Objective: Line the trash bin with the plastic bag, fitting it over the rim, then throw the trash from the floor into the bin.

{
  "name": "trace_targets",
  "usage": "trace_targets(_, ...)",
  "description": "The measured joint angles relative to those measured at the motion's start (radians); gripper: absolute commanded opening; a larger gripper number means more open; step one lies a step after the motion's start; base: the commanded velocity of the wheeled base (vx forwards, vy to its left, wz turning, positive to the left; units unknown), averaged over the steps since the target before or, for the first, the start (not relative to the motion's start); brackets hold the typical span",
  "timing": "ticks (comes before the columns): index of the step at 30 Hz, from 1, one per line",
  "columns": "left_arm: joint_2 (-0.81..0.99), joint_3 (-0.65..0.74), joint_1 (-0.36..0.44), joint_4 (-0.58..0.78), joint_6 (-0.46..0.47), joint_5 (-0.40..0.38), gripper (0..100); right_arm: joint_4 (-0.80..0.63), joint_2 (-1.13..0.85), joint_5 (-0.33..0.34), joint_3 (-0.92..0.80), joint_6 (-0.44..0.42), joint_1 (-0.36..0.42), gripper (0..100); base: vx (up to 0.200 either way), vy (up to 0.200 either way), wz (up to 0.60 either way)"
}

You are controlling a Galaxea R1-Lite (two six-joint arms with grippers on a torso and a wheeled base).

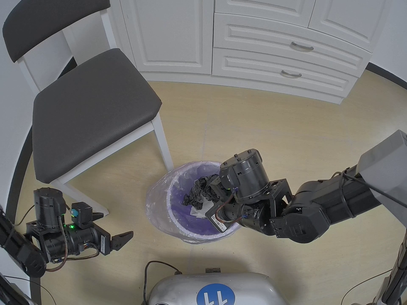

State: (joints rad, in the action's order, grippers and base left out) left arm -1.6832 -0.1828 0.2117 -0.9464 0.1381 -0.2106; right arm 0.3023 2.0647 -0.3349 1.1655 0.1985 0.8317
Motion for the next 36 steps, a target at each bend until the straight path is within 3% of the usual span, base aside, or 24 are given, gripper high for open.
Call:
trace_targets(8, -0.363, -0.034, -0.001, -0.415, -0.049, 0.009, 100, 0.0, -0.039, 0.0, -0.004, 0.003, 0.001, 0, 0.0, 0.0, 0.0)
trace_targets(14, -0.576, -0.123, -0.022, -0.518, -0.067, 0.021, 100, -0.004, -0.132, 0.0, -0.005, 0.01, 0.002, 0, 0.0, 0.0, 0.0)
trace_targets(19, -0.672, -0.251, -0.039, -0.475, -0.073, 0.024, 100, -0.007, -0.234, 0.001, -0.018, 0.013, 0.006, 0, 0.0, 0.0, 0.0)
trace_targets(36, -0.843, -0.851, -0.024, -0.01, -0.084, 0.023, 100, -0.004, -0.462, 0.008, -0.167, 0.019, -0.005, 0, 0.0, 0.0, 0.0)
